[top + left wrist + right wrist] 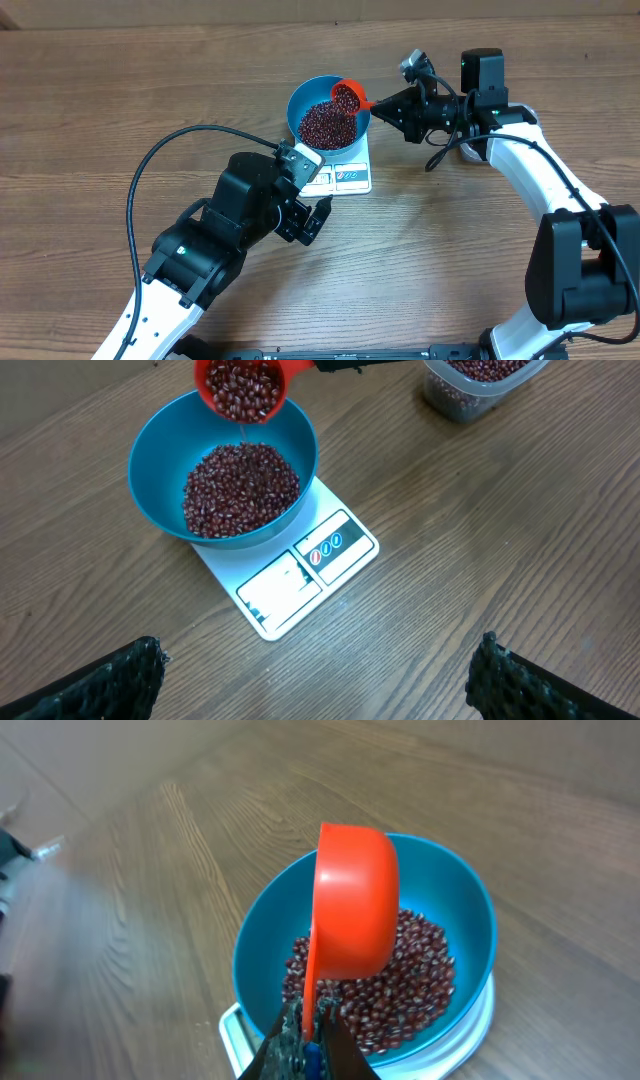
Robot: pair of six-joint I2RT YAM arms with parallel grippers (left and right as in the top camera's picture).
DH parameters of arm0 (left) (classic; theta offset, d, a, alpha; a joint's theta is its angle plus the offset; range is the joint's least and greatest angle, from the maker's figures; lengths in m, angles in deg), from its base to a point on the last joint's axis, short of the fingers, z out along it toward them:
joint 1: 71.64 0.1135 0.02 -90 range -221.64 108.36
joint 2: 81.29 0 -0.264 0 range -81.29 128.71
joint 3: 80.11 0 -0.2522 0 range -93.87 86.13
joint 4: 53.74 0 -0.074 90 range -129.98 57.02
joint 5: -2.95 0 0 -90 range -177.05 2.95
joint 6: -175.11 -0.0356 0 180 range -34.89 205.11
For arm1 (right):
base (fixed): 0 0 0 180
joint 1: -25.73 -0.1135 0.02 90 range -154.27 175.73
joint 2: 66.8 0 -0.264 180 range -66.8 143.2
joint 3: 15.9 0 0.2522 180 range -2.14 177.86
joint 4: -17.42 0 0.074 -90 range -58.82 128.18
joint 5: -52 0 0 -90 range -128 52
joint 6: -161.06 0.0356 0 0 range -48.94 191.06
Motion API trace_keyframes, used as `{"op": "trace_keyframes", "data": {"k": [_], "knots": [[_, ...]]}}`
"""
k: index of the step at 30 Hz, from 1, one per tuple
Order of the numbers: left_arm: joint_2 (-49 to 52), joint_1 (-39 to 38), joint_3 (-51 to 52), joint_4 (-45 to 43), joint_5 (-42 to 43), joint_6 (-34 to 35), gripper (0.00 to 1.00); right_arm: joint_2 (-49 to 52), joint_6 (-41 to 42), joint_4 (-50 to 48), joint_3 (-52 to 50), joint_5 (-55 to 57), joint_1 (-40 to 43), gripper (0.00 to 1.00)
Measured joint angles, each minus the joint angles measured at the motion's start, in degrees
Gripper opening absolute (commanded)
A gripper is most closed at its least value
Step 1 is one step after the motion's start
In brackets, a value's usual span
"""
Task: Scoop item into bowl and weigh 150g on scale
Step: 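Tilt the scoop with the right gripper to pour beans into the bowl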
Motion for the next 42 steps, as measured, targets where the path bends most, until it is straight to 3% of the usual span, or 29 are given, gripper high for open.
{"op": "trace_keyframes", "data": {"k": [8,18,42], "knots": [[0.0,0.0,0.0,0.0,0.0,0.0,1.0,0.0,-11.1,0.0,0.0,3.9,0.0,0.04],[0.0,0.0,0.0,0.0,0.0,0.0,1.0,0.0,-17.3,-2.0,0.0,7.4,0.0,0.04],[0.0,0.0,0.0,0.0,0.0,0.0,1.0,0.0,-18.7,-4.2,0.0,7.5,0.0,0.04]]}}
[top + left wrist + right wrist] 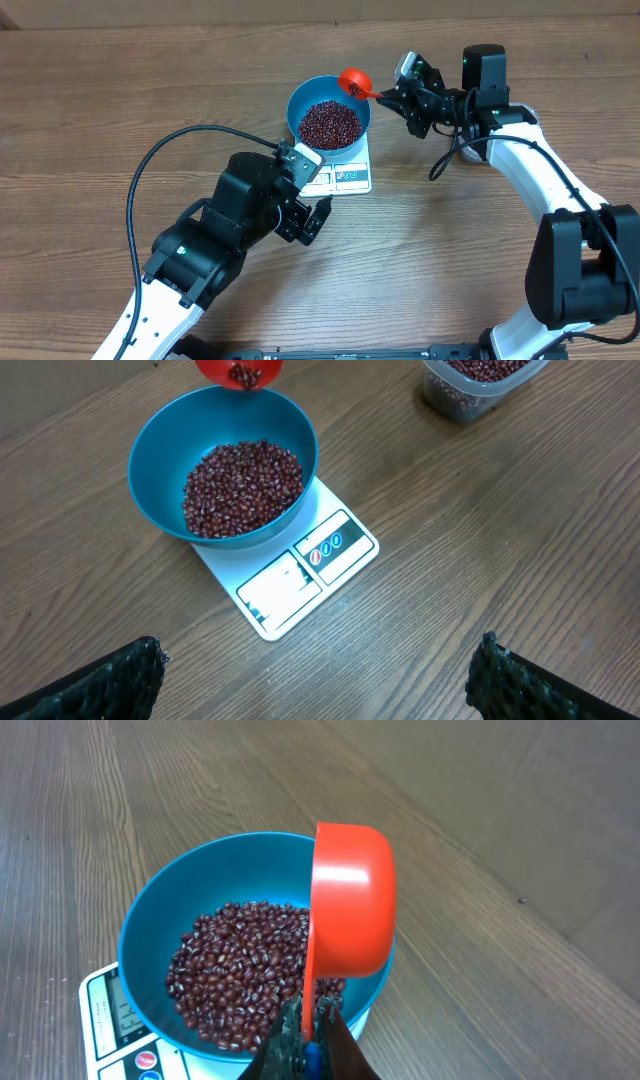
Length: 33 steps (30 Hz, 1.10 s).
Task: Scoop item into bowl and weigh 150g on scale
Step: 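Tilt the scoop with the right gripper to pour beans into the bowl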
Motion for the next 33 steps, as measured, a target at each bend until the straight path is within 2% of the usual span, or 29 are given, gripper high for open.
{"op": "trace_keyframes", "data": {"k": [33], "knots": [[0.0,0.0,0.0,0.0,0.0,0.0,0.99,0.0,-1.4,-0.3,0.0,-4.7,0.0,0.04]]}}
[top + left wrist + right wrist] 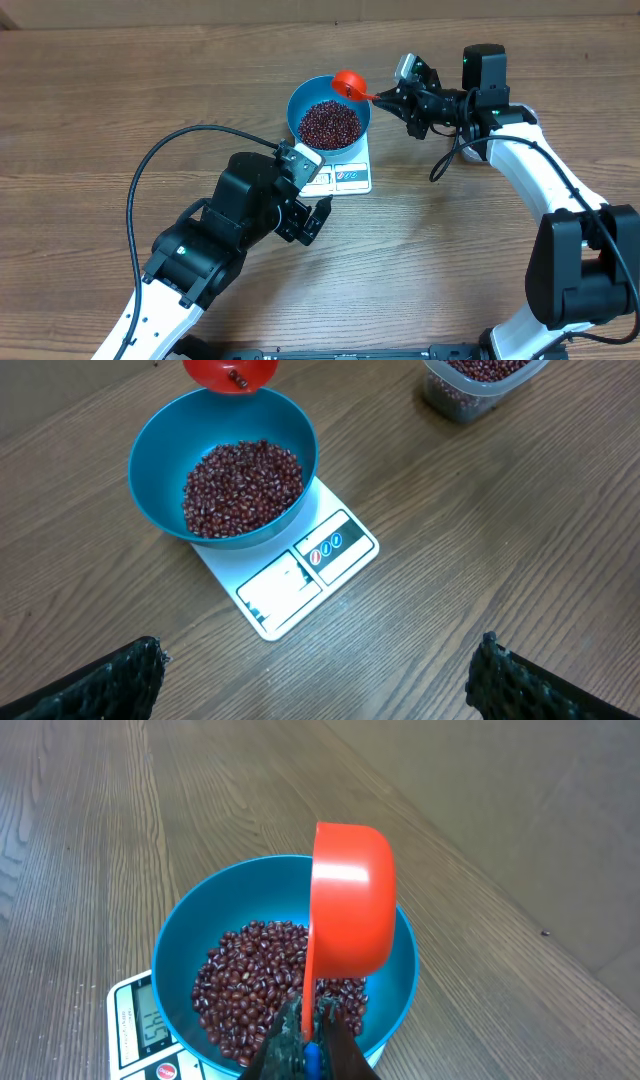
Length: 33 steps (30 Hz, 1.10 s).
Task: Scoop item into bowl and weigh 150g on scale
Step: 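Tilt the scoop with the right gripper to pour beans into the bowl, then move the empty scoop back over the bean tub with the right gripper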
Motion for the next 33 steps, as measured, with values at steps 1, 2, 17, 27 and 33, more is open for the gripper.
{"op": "trace_keyframes", "data": {"k": [1,2,17,27,33], "knots": [[0.0,0.0,0.0,0.0,0.0,0.0,1.0,0.0,0.0,0.0,0.0,0.0,0.0,0.04],[0.0,0.0,0.0,0.0,0.0,0.0,0.99,0.0,0.0,0.0,0.0,0.0,0.0,0.04],[0.0,0.0,0.0,0.0,0.0,0.0,1.0,0.0,-8.8,0.0,0.0,0.0,0.0,0.04],[0.0,0.0,0.0,0.0,0.0,0.0,1.0,0.0,-9.6,-0.9,0.0,0.0,0.0,0.04],[0.0,0.0,0.0,0.0,0.0,0.0,0.99,-3.2,-3.5,-0.1,0.0,2.4,0.9,0.04]]}}
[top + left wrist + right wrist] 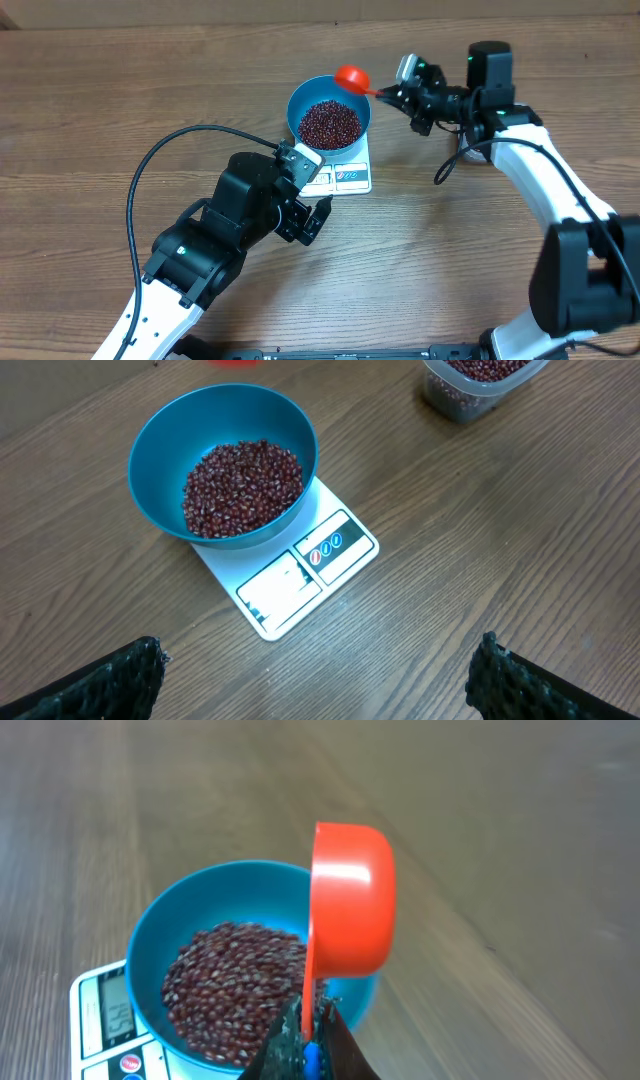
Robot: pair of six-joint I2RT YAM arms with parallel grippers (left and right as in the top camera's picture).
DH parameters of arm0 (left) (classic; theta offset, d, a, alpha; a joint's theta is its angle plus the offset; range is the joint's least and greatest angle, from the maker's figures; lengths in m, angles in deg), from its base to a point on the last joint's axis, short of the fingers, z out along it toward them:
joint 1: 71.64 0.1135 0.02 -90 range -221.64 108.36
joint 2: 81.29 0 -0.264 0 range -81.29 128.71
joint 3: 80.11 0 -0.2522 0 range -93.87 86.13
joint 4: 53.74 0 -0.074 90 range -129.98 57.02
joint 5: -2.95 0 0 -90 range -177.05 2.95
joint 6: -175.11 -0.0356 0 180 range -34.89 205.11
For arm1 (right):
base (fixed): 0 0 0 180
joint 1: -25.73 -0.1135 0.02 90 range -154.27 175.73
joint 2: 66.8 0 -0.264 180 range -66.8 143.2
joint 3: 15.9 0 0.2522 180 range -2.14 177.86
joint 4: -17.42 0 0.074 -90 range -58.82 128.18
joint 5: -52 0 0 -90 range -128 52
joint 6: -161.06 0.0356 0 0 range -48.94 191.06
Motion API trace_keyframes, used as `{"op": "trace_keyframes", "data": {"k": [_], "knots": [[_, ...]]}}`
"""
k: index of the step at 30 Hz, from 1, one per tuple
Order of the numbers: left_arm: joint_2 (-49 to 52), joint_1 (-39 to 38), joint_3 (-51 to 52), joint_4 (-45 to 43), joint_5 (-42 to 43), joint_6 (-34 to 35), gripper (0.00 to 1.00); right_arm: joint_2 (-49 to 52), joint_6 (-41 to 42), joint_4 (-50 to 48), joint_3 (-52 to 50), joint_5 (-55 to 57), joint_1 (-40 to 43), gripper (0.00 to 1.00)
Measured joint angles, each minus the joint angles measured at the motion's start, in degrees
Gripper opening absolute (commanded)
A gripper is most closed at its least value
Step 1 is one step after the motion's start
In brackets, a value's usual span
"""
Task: Scoop item into bowl and weigh 150g on scale
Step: 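Move the empty scoop back over the bean tub with the right gripper, then lower the scoop into the beans and drag it through with the right gripper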
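A blue bowl (329, 112) holding red beans (242, 487) sits on the white scale (340, 178). My right gripper (308, 1038) is shut on the handle of an orange scoop (350, 76), which hangs just past the bowl's far right rim; only the scoop's underside shows in the right wrist view (350, 900). My left gripper (315, 680) stands open over bare table in front of the scale, nothing between its fingers. The scale's display (112, 1016) is too blurred to read.
A clear container of red beans (478, 382) stands at the far right in the left wrist view; in the overhead view the right arm (520, 160) covers it. A black cable (170, 150) loops over the table at the left.
The orange scoop has moved from over the bowl's far rim to a spot beyond it and to the right. It has left the left wrist view. Bowl, scale and left arm are unmoved.
The scoop was tilted over the bowl, full of beans, some falling. Then it hung at the far right rim with few beans left. Then it was over the far rim nearly empty. Now it is off the bowl, which holds more beans than at first.
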Motion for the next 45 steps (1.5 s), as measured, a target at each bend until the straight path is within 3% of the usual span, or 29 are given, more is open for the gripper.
{"op": "trace_keyframes", "data": {"k": [8,18,30,45], "knots": [[0.0,0.0,0.0,0.0,0.0,0.0,0.99,-12.5,12.0,8.9,0.0,10.8,6.9,0.04],[0.0,0.0,0.0,0.0,0.0,0.0,0.99,-15.0,22.2,23.8,0.0,25.3,15.0,0.04],[0.0,0.0,0.0,0.0,0.0,0.0,0.99,-15.0,24.3,35.9,0.0,36.0,18.7,0.04],[0.0,0.0,0.0,0.0,0.0,0.0,1.0,-10.2,24.5,35.2,0.0,40.5,18.8,0.04]]}}
